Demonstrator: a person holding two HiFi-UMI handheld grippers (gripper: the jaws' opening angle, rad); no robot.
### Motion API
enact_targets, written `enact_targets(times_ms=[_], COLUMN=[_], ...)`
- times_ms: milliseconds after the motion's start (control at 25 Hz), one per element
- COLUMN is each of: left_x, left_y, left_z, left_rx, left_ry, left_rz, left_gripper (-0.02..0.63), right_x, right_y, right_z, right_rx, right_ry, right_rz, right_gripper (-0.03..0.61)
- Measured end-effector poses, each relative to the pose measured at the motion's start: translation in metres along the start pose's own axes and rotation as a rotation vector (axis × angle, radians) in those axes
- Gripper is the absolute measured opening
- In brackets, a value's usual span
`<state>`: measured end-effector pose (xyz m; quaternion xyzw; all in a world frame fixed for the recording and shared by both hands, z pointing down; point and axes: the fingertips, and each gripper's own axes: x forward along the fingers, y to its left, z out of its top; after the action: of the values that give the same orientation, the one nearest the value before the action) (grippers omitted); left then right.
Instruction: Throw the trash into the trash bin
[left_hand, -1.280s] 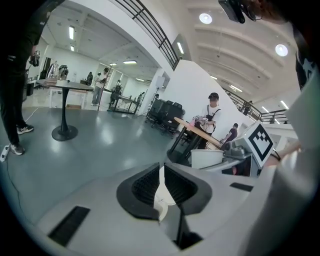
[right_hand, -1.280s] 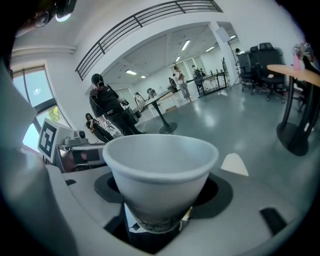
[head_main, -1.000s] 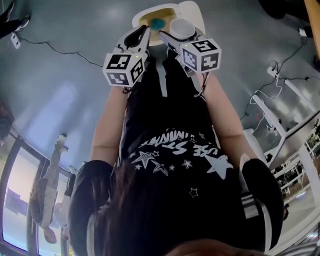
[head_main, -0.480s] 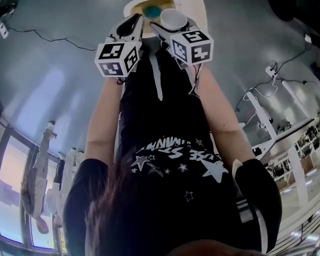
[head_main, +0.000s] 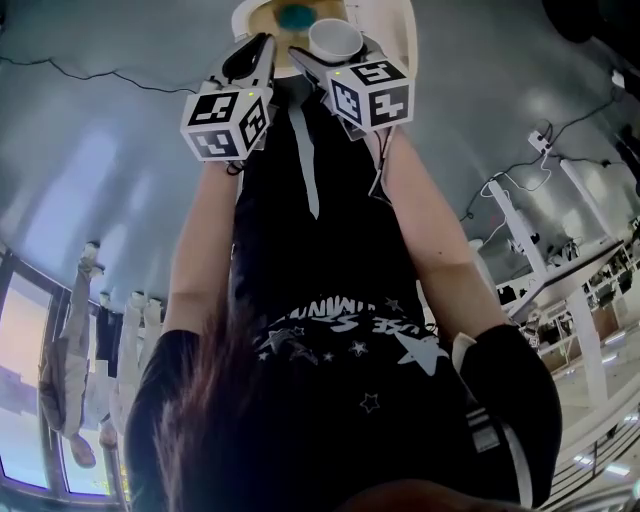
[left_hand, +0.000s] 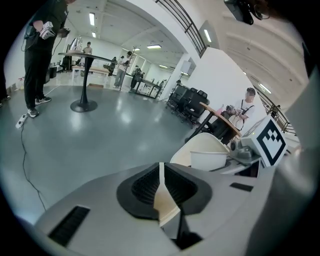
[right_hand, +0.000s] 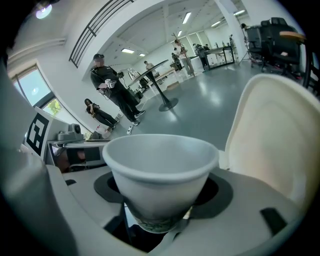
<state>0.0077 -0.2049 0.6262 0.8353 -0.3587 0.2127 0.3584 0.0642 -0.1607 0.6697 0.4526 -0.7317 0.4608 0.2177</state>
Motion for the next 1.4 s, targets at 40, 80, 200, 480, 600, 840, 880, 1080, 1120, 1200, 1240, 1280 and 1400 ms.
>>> enact_targets(times_ms=[40,80,200,480,600,840,880,1080,1120,1200,1240,1280,1400], left_x=[0.003,0.006,0.012,0.023,0.022,0.022,0.022,0.026,0.029,0.029,0.027,0.025,0.029], left_y=[0.001,0.003,0.01,0.033,0.038,0.056,0.057,0.058,0.059,0.062,0.062,0.062,0.064], left_z=[-0.004,-0.007,-0.018,-0.041,-0.052,-0.074,-0.077,-0.092,-0.095,-0.1,-0.101,-0.103,-0.107], left_rx=[-0.004,-0.008,-0.025,-0.057,-0.073,-0.092,-0.095,-0.097,-0.095,-0.094,-0.094,-0.094,-0.09], left_ry=[0.006,0.011,0.023,0.059,0.071,0.111,0.117,0.14,0.147,0.157,0.16,0.158,0.148], left_rz=[0.002,0.005,0.018,0.058,0.072,0.1,0.103,0.11,0.112,0.116,0.116,0.116,0.108], left_gripper=[0.043,0.043,0.043,0.043,0.043,0.043,0.043,0.043,0.043,0.043,0.043,0.043,0.043], right_x=[0.003,0.007,0.016,0.041,0.049,0.069,0.071,0.078,0.08,0.084,0.084,0.084,0.089], right_y=[-0.003,-0.005,-0.009,-0.015,-0.017,-0.02,-0.021,-0.033,-0.036,-0.038,-0.036,-0.034,-0.035], right_z=[-0.003,-0.005,-0.01,-0.021,-0.033,-0.052,-0.055,-0.071,-0.073,-0.079,-0.081,-0.082,-0.081], right_rx=[0.003,0.007,0.018,0.057,0.065,0.075,0.073,0.061,0.06,0.06,0.063,0.067,0.078], right_ry=[0.006,0.011,0.005,0.003,0.022,0.069,0.08,0.129,0.137,0.152,0.158,0.161,0.157], right_rz=[0.001,0.001,-0.001,0.004,0.007,-0.007,-0.011,-0.038,-0.045,-0.057,-0.058,-0.056,-0.044], right_gripper=[0.328,0.328,0.328,0.328,0.328,0.33,0.33,0.33,0.328,0.33,0.328,0.33,0.33])
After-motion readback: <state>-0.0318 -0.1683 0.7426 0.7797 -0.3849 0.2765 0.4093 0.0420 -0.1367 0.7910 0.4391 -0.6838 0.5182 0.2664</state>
